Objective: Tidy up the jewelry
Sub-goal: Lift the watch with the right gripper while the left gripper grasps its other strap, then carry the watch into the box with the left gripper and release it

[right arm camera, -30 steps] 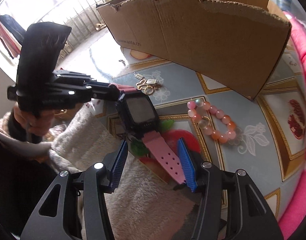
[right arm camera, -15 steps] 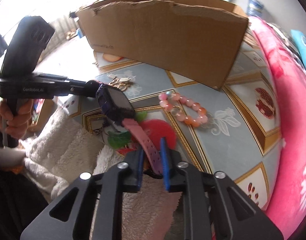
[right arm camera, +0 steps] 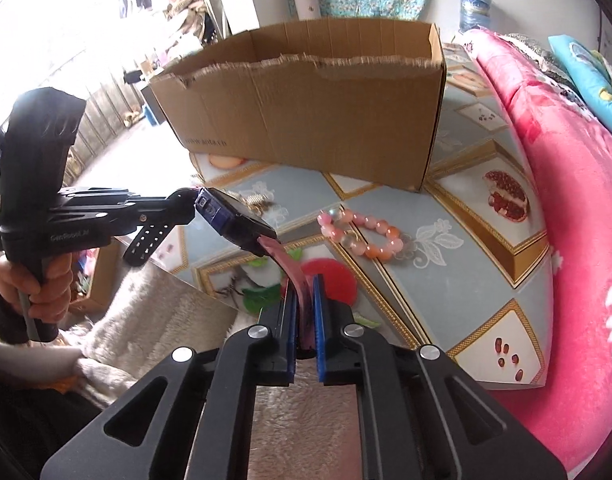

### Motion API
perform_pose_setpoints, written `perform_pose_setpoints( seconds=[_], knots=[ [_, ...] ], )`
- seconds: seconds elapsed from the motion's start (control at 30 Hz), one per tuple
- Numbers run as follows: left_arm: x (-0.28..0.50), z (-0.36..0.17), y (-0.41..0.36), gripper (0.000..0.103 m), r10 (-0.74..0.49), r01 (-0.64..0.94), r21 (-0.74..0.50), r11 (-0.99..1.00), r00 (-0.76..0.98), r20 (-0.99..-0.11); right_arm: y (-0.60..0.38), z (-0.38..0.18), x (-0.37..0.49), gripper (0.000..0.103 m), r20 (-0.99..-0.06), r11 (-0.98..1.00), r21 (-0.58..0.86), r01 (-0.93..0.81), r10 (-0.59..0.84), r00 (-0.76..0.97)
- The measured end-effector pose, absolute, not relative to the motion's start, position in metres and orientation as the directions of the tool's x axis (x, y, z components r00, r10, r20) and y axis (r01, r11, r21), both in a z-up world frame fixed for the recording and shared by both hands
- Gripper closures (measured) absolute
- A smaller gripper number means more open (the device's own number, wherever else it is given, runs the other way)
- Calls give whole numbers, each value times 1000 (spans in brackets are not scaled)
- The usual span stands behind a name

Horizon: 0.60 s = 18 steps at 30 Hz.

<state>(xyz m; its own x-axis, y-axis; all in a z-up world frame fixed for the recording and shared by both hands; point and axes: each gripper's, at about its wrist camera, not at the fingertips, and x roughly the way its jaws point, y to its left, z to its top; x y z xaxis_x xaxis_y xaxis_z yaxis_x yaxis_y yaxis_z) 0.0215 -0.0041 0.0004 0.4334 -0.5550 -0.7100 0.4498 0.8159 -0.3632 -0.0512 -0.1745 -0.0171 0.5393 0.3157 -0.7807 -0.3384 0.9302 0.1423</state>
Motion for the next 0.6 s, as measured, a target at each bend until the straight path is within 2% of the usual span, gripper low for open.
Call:
perform_pose_setpoints(
  seconds=[0.13, 0.27, 0.4, 0.5, 0.6],
  knots=[
    [8, 34, -4, 100, -548, 489, -305, 817, 493, -676, -166, 8, -52, 97, -752, 926, 126, -355, 322, 575],
    [7, 82, -1, 101, -552, 531, -244, 812, 560, -618, -160, 56, -48, 97, -691, 912, 86, -401, 344, 636],
    [27, 119, 5, 101, -569, 549, -232, 803, 588, -575, -158, 93, -22, 98, -648, 895, 75, -439, 378, 661],
    [59, 137, 7, 101, -567, 545, -235, 805, 590, -574, -161, 109, 13, 98, -656, 885, 106, -453, 405, 636],
    [100, 141, 9, 101, -561, 521, -266, 811, 562, -608, -164, 108, 59, 98, -704, 863, 179, -472, 447, 551]
  ],
)
